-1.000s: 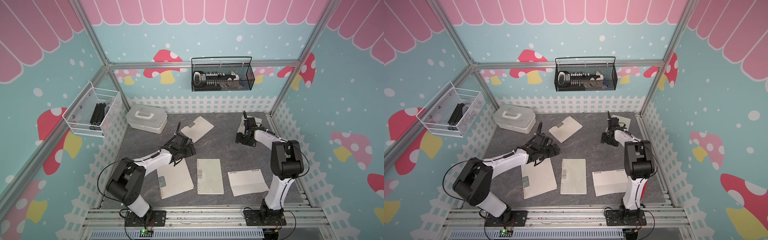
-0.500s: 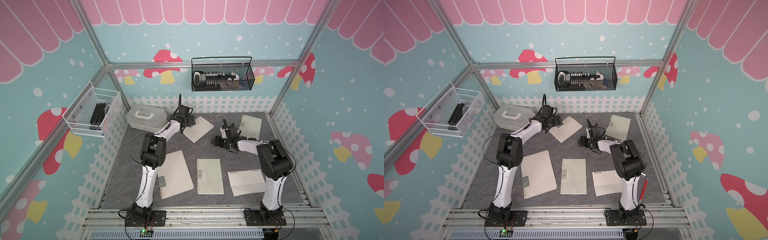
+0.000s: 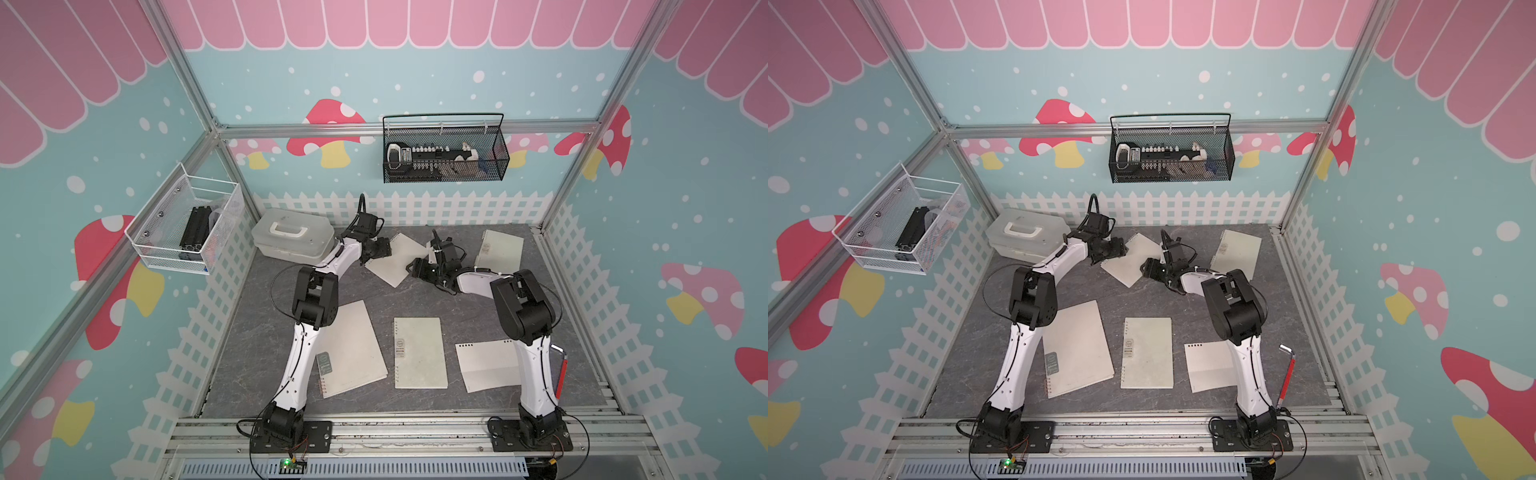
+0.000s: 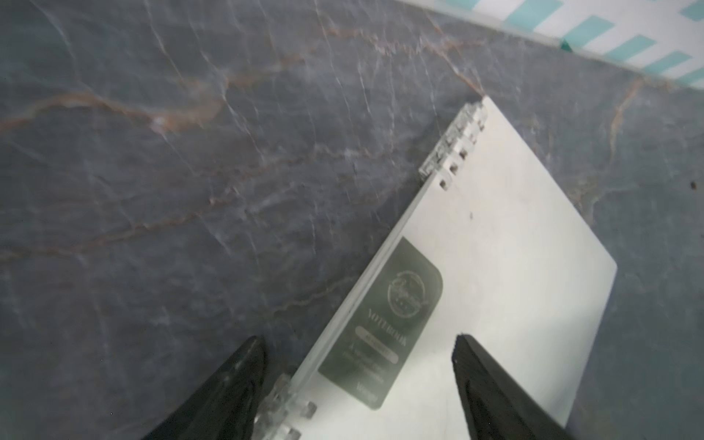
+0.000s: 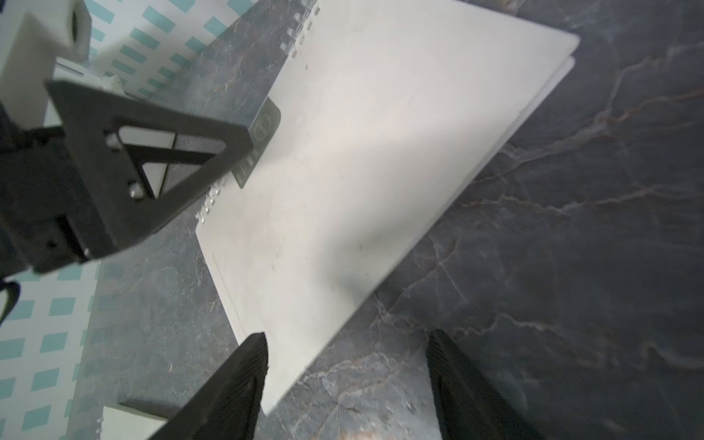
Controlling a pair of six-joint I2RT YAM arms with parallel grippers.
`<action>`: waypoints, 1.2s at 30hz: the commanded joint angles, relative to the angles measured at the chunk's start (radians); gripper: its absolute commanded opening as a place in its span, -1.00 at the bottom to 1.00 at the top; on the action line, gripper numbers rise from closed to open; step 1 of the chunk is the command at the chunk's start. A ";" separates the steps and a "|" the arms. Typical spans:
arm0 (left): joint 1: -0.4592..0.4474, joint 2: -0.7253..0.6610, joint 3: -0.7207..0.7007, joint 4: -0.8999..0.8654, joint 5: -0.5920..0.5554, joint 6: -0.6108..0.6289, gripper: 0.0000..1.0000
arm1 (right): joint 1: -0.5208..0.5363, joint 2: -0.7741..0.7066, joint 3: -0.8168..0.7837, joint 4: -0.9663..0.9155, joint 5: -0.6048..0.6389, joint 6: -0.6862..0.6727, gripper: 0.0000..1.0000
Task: Tear off pages from different notebooks
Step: Move the notebook to the center of the board.
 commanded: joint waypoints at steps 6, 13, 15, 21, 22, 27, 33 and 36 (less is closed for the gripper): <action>-0.065 -0.234 -0.401 0.105 0.194 -0.080 0.27 | 0.008 -0.047 -0.096 -0.023 -0.010 0.001 -0.02; -0.166 -0.363 -0.622 0.247 0.237 -0.153 0.21 | 0.015 -0.222 -0.222 -0.167 0.080 -0.115 -0.10; -0.180 -0.386 -0.678 0.303 0.247 -0.187 0.21 | 0.014 -0.246 -0.250 -0.172 0.075 -0.128 -0.10; -0.189 -0.432 -0.802 0.439 0.265 -0.273 0.27 | 0.016 -0.286 -0.257 -0.238 0.089 -0.176 -0.10; -0.189 -0.434 -0.807 0.442 0.265 -0.277 0.28 | 0.016 -0.290 -0.248 -0.254 0.093 -0.188 -0.10; -0.185 -0.437 -0.823 0.457 0.278 -0.293 0.43 | 0.016 -0.295 -0.200 -0.345 0.126 -0.247 -0.07; -0.177 -0.433 -0.853 0.501 0.292 -0.317 0.49 | 0.018 -0.290 -0.165 -0.388 0.125 -0.292 -0.06; -0.177 -0.435 -0.860 0.500 0.286 -0.317 0.50 | 0.018 -0.295 -0.157 -0.391 0.113 -0.300 -0.05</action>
